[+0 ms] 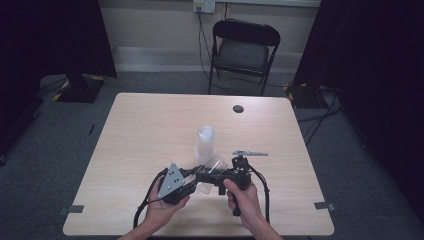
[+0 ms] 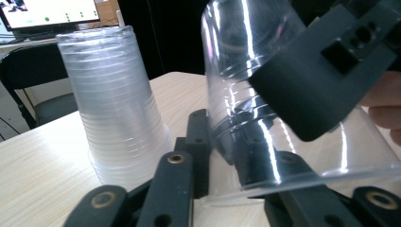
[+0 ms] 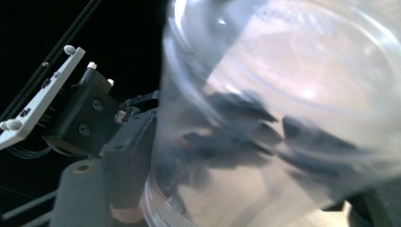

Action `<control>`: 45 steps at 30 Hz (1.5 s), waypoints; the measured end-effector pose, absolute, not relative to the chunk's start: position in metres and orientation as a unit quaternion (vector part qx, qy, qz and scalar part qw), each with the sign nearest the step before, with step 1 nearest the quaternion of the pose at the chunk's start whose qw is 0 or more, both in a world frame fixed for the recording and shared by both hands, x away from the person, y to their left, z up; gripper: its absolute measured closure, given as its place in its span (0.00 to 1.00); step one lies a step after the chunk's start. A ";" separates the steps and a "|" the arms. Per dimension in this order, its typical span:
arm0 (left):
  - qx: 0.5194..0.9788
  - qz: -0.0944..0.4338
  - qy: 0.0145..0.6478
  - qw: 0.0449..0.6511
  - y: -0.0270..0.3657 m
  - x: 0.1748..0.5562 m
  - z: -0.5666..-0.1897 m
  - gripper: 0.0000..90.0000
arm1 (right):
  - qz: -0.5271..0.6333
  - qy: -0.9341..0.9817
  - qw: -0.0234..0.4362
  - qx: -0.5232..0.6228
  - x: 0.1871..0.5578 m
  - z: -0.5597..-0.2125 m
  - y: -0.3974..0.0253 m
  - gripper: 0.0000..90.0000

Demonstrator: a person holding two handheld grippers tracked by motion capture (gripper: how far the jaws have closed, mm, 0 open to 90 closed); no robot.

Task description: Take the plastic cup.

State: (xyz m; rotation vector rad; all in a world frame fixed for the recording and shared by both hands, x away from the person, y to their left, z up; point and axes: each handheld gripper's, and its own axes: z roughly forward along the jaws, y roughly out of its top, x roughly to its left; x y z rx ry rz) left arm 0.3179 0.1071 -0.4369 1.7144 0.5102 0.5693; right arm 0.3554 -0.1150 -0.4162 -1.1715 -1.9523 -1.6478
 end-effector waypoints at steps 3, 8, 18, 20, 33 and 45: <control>0.736 0.237 0.225 0.593 0.109 0.319 -0.437 0.92 | -0.580 -0.686 0.155 -0.411 0.356 -0.416 -0.117 0.24; 0.738 0.230 0.227 0.592 0.111 0.320 -0.436 0.93 | -0.580 -0.692 0.136 -0.407 0.355 -0.415 -0.117 0.19; 0.738 0.205 0.244 0.595 0.119 0.323 -0.437 0.94 | -0.568 -0.706 0.137 -0.401 0.353 -0.412 -0.117 0.16; 0.736 0.202 0.250 0.595 0.121 0.324 -0.437 0.94 | -0.568 -0.707 0.135 -0.400 0.353 -0.412 -0.117 0.16; 0.721 0.176 0.295 0.602 0.138 0.334 -0.435 0.97 | -0.565 -0.723 0.086 -0.387 0.351 -0.408 -0.121 0.19; 0.717 0.151 0.304 0.608 0.148 0.337 -0.427 0.99 | -0.573 -0.722 0.059 -0.383 0.351 -0.404 -0.127 0.24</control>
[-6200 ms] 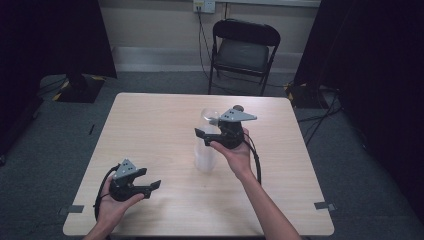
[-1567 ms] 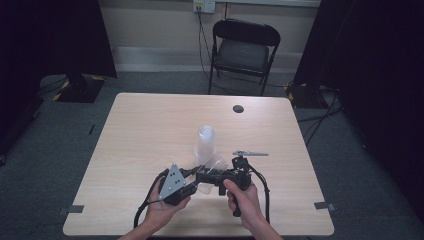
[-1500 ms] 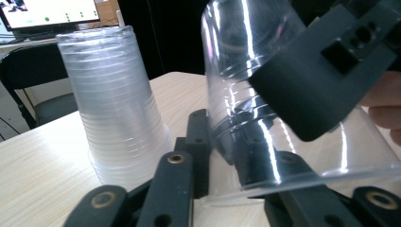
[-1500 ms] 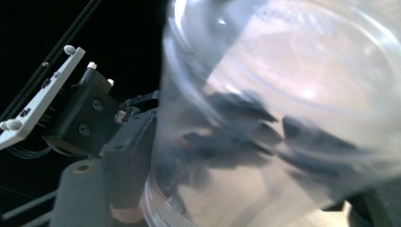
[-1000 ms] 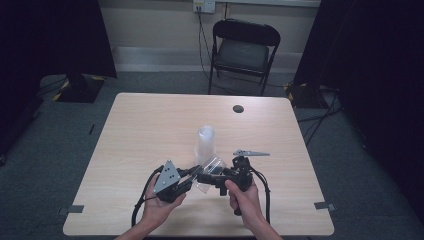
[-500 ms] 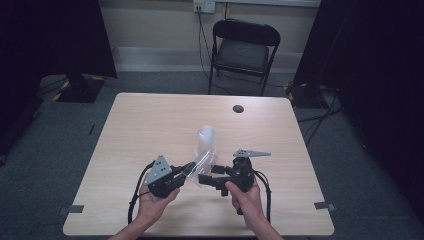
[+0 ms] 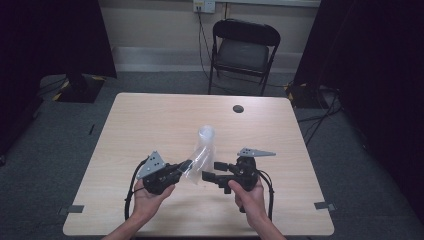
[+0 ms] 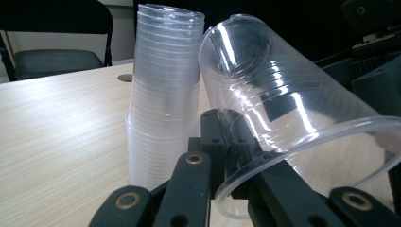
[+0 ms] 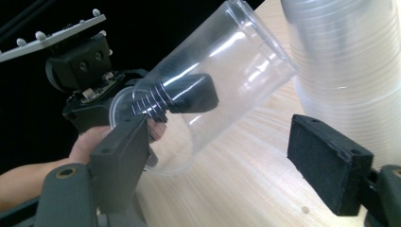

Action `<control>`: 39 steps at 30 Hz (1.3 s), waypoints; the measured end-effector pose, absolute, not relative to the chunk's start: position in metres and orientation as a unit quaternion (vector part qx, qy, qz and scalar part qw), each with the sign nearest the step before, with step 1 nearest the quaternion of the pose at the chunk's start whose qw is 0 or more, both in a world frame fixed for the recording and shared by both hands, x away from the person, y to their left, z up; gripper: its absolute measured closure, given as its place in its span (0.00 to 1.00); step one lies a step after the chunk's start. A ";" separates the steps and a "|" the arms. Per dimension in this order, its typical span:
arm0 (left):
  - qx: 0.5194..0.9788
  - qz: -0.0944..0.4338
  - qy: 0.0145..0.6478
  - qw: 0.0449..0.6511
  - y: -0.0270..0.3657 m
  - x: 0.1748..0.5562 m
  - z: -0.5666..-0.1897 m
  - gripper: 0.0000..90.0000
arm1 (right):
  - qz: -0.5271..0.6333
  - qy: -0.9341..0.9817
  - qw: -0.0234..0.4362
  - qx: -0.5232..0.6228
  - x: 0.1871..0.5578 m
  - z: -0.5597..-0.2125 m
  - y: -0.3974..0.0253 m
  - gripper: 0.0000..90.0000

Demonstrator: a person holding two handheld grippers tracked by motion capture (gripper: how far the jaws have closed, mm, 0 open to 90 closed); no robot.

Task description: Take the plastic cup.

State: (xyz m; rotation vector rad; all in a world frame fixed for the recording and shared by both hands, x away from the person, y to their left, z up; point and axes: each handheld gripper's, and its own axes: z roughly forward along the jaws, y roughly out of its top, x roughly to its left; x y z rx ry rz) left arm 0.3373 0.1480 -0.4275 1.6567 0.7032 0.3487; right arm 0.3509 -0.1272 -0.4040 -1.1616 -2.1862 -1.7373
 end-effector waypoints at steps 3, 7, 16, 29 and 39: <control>0.716 0.146 0.309 0.608 0.150 0.338 -0.426 0.99 | -0.576 -0.719 0.059 -0.385 0.351 -0.404 -0.128 0.24; 0.722 0.132 0.315 0.602 0.152 0.340 -0.427 1.00 | -0.577 -0.720 0.051 -0.382 0.350 -0.403 -0.128 0.25; 0.755 0.092 0.308 0.572 0.151 0.341 -0.423 1.00 | -0.569 -0.736 0.017 -0.366 0.346 -0.397 -0.130 0.27; 0.776 0.066 0.318 0.540 0.151 0.347 -0.426 1.00 | -0.541 -0.778 -0.066 -0.312 0.327 -0.393 -0.130 0.26; 0.816 0.029 0.302 0.492 0.142 0.352 -0.428 1.00 | -0.543 -0.787 -0.061 -0.287 0.330 -0.395 -0.130 0.28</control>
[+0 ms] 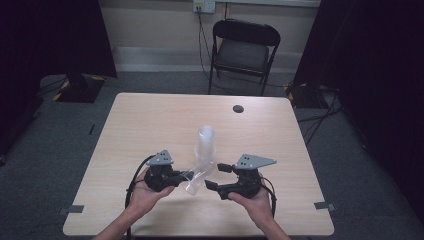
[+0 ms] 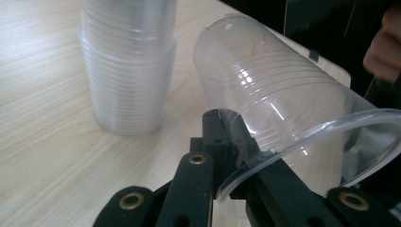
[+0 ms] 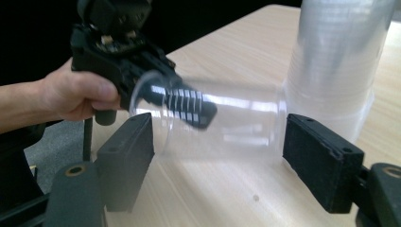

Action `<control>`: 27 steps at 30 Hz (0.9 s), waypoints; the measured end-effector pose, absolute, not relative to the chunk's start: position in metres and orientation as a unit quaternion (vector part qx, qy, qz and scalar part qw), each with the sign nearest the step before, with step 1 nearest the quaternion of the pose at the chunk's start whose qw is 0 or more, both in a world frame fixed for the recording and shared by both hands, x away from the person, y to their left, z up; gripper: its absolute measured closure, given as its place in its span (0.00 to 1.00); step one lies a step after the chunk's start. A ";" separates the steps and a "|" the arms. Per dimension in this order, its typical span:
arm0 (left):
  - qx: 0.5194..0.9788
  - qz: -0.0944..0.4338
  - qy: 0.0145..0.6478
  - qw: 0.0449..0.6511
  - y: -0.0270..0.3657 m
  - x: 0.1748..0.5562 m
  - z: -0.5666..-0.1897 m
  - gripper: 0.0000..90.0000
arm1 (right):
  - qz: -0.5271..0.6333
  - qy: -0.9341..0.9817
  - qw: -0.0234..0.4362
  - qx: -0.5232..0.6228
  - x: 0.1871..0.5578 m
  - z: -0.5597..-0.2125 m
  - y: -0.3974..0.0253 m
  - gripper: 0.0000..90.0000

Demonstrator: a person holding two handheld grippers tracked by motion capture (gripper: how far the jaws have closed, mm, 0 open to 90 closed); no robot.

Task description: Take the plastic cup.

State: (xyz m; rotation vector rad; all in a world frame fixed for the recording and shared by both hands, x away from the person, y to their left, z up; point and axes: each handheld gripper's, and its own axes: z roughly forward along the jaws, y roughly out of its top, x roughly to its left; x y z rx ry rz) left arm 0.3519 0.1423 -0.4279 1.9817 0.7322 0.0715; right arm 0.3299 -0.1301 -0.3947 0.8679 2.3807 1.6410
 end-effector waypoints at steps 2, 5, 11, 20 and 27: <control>0.821 0.019 0.299 0.486 0.139 0.352 -0.428 1.00 | 0.544 0.788 0.063 0.281 0.330 -0.394 -0.130 0.29; 0.828 0.005 0.291 0.479 0.137 0.353 -0.426 1.00 | 0.534 0.799 0.069 0.268 0.329 -0.395 -0.130 0.30; 0.853 -0.008 0.273 0.445 0.130 0.357 -0.422 1.00 | 0.509 0.821 0.082 0.246 0.327 -0.399 -0.131 0.27; 0.868 -0.024 0.267 0.417 0.121 0.358 -0.422 1.00 | 0.501 0.830 0.090 0.228 0.322 -0.402 -0.129 0.21; 0.879 -0.033 0.257 0.401 0.115 0.363 -0.408 1.00 | 0.489 0.844 0.095 0.199 0.324 -0.402 -0.124 0.19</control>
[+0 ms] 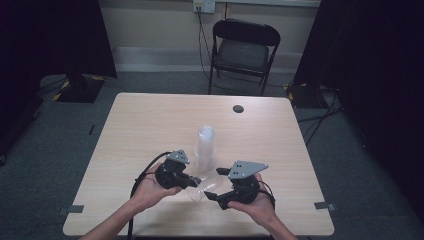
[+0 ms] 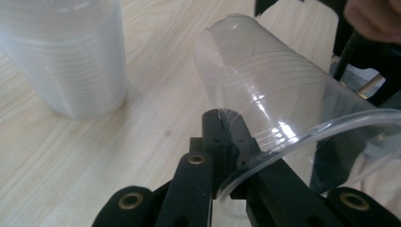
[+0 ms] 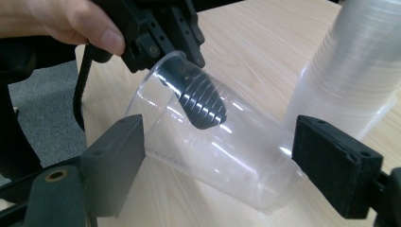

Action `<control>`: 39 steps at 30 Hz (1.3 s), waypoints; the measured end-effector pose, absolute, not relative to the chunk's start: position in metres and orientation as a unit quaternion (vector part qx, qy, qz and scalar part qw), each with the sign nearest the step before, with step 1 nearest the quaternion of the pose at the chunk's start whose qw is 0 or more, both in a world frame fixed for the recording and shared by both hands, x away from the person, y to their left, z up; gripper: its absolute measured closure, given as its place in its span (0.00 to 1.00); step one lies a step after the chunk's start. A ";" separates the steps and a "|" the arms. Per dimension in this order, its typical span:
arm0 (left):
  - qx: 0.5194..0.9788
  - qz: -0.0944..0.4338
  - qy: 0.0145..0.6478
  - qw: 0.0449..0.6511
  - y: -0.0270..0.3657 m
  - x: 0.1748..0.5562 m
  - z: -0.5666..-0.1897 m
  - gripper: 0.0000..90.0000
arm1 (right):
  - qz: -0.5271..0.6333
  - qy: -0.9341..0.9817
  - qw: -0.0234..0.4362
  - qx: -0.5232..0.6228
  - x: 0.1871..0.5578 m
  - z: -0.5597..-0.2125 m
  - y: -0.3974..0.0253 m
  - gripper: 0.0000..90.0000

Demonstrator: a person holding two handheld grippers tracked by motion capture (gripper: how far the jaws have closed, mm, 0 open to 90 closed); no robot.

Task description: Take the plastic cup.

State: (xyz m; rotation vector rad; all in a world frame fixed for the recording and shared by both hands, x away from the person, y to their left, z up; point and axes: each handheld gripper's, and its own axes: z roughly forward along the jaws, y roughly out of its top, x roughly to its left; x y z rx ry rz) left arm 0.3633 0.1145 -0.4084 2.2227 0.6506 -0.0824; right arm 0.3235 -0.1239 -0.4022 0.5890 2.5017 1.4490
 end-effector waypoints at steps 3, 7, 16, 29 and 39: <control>0.881 -0.039 0.259 0.394 0.111 0.365 -0.407 0.99 | 0.489 0.846 0.094 0.191 0.325 -0.403 -0.122 0.17; 0.879 -0.053 0.262 0.396 0.111 0.368 -0.407 0.99 | 0.480 0.853 0.092 0.183 0.325 -0.405 -0.120 0.16; 0.876 -0.066 0.271 0.393 0.111 0.375 -0.411 0.99 | 0.459 0.865 0.111 0.169 0.321 -0.413 -0.115 0.15; 0.864 -0.093 0.295 0.398 0.104 0.388 -0.420 0.99 | 0.413 0.881 0.153 0.172 0.328 -0.429 -0.102 0.17; 0.870 -0.079 0.306 0.379 0.100 0.395 -0.423 0.99 | 0.407 0.880 0.175 0.169 0.332 -0.437 -0.096 0.19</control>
